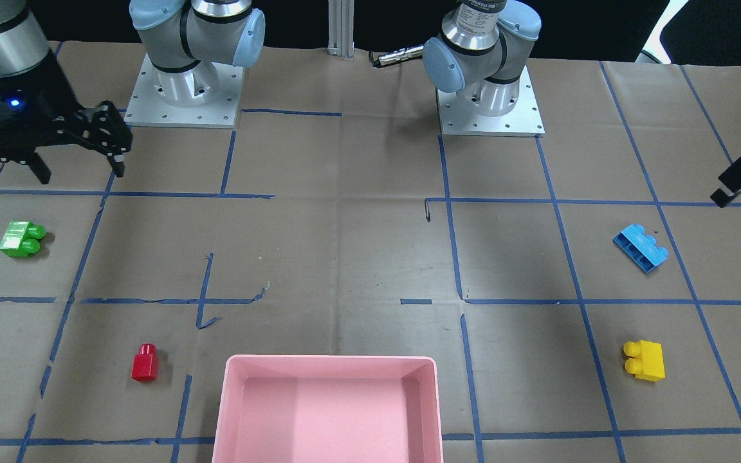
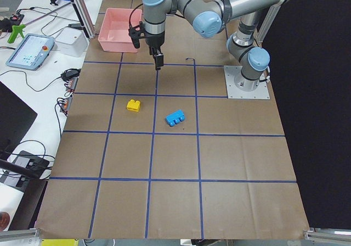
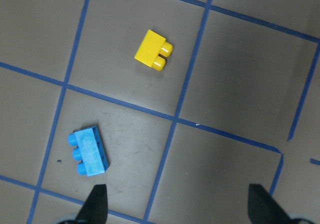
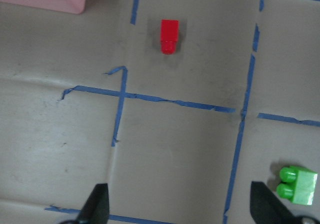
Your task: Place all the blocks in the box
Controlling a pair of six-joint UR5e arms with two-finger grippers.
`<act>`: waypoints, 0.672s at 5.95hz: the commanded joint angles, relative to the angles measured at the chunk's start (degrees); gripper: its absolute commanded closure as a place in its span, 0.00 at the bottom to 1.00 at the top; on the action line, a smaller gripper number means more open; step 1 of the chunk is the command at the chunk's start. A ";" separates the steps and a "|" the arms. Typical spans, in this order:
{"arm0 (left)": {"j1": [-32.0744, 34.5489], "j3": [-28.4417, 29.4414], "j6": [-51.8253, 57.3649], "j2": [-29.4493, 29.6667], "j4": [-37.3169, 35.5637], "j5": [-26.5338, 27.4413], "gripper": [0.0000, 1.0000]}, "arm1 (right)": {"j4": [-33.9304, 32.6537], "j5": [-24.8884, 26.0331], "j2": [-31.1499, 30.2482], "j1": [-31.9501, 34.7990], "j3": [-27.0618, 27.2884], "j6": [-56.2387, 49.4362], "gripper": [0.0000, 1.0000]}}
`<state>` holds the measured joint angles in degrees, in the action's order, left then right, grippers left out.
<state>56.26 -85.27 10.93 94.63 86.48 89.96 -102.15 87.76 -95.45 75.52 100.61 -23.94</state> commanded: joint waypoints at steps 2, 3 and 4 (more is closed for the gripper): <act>-6.06 -1.12 -0.12 2.58 -0.09 -0.05 0.01 | -7.59 -4.79 2.01 -21.59 5.38 -23.46 0.01; -6.77 -5.57 -0.55 2.32 -0.52 -0.05 0.01 | -8.58 -4.44 7.24 -23.47 5.56 -24.04 0.01; -7.21 -10.22 -0.56 2.05 -5.66 0.13 0.01 | -13.72 -3.65 11.99 -24.01 5.91 -23.61 0.01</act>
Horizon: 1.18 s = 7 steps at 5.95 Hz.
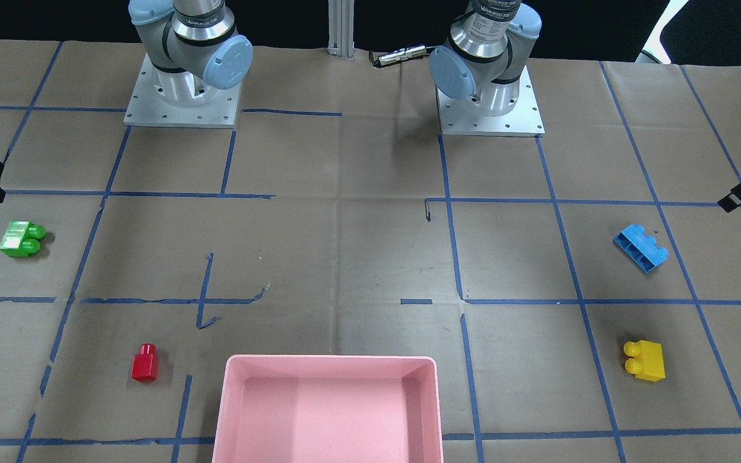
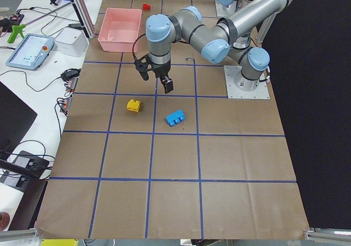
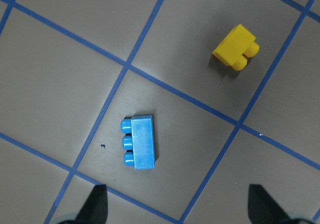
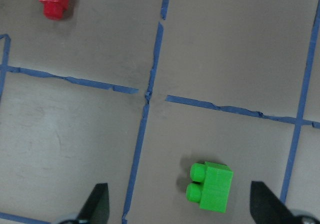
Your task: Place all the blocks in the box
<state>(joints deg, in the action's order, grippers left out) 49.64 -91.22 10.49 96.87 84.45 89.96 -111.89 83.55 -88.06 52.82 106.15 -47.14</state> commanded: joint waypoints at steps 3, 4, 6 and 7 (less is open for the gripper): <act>-3.14 -14.74 0.15 0.08 -14.01 -0.05 0.01 | -19.61 0.39 8.69 -6.15 11.57 3.26 0.01; -3.58 -18.08 0.15 0.34 -18.14 -0.05 0.01 | -24.21 0.48 8.60 -6.15 15.45 3.45 0.01; -5.16 -26.43 0.32 0.69 -29.19 -0.05 0.01 | -25.74 0.56 10.00 -6.24 16.54 3.28 0.01; -5.25 -27.42 0.84 2.35 -32.30 -0.05 0.01 | -25.75 0.65 10.70 -6.76 16.54 3.19 0.01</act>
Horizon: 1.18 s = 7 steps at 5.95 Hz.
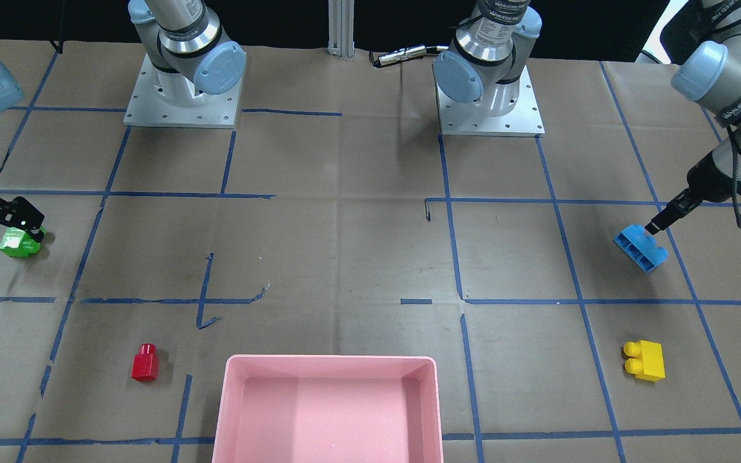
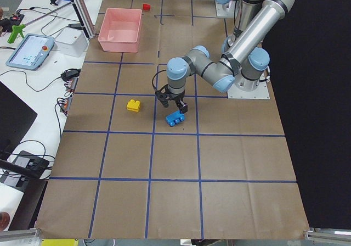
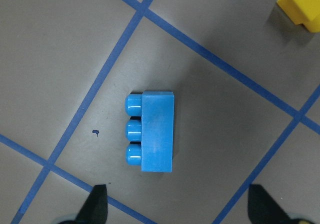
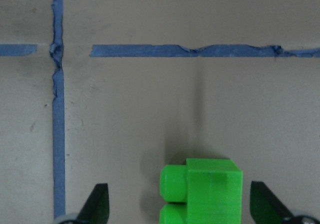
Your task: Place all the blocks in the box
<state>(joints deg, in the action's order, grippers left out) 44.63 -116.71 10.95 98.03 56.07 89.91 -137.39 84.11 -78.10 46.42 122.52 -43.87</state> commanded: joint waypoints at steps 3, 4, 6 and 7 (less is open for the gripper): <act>-0.15 -2.30 2.50 6.73 -11.86 -1.84 0.01 | -1.20 0.00 2.77 -2.12 0.26 -0.52 0.01; -0.15 -2.38 2.32 7.69 -12.03 -2.80 0.01 | -1.64 0.00 2.96 -2.12 0.26 -0.52 0.02; -0.24 -2.47 3.37 9.89 -16.33 -3.17 0.01 | -2.26 0.87 3.92 -2.12 0.26 -0.60 0.22; -0.59 -2.99 4.33 9.90 -16.43 -3.17 0.01 | -2.26 0.96 3.92 -2.12 0.35 -0.60 0.33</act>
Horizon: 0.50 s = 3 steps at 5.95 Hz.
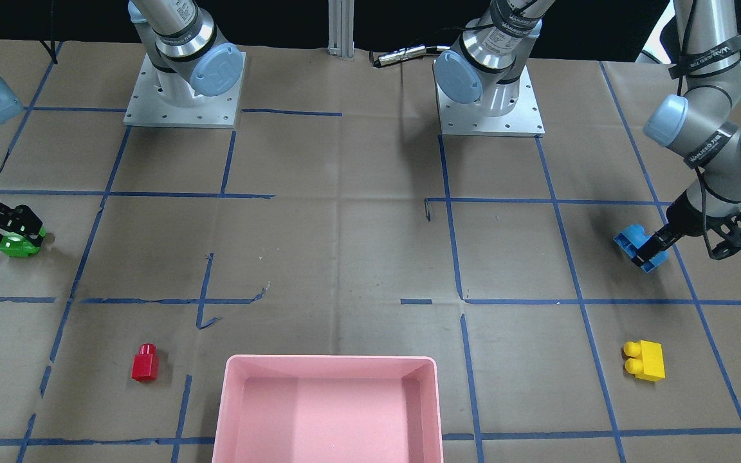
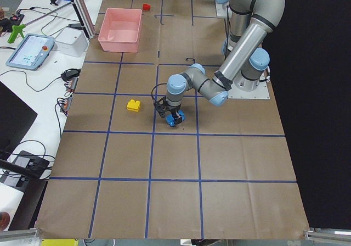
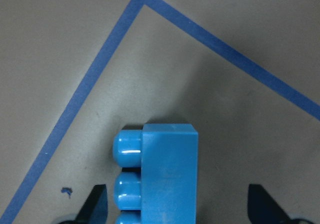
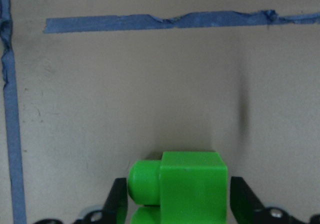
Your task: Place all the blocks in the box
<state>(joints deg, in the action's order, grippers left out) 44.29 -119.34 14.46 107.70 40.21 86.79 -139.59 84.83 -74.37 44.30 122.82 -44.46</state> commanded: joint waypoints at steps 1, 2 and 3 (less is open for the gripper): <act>-1.12 -1.15 1.70 0.49 -0.57 -0.05 0.01 | -0.06 0.25 0.19 0.00 0.05 -0.01 0.39; -1.74 -1.33 2.76 0.58 -0.66 0.04 0.01 | 0.02 0.86 -0.50 0.00 -0.03 -0.18 0.55; -1.75 -1.25 2.94 0.58 -1.01 0.04 0.04 | 0.72 2.69 -0.95 0.08 -0.56 -2.19 0.69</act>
<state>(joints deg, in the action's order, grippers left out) 42.75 -120.54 16.96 108.24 39.46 86.81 -139.36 86.15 -74.86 44.31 122.63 -45.28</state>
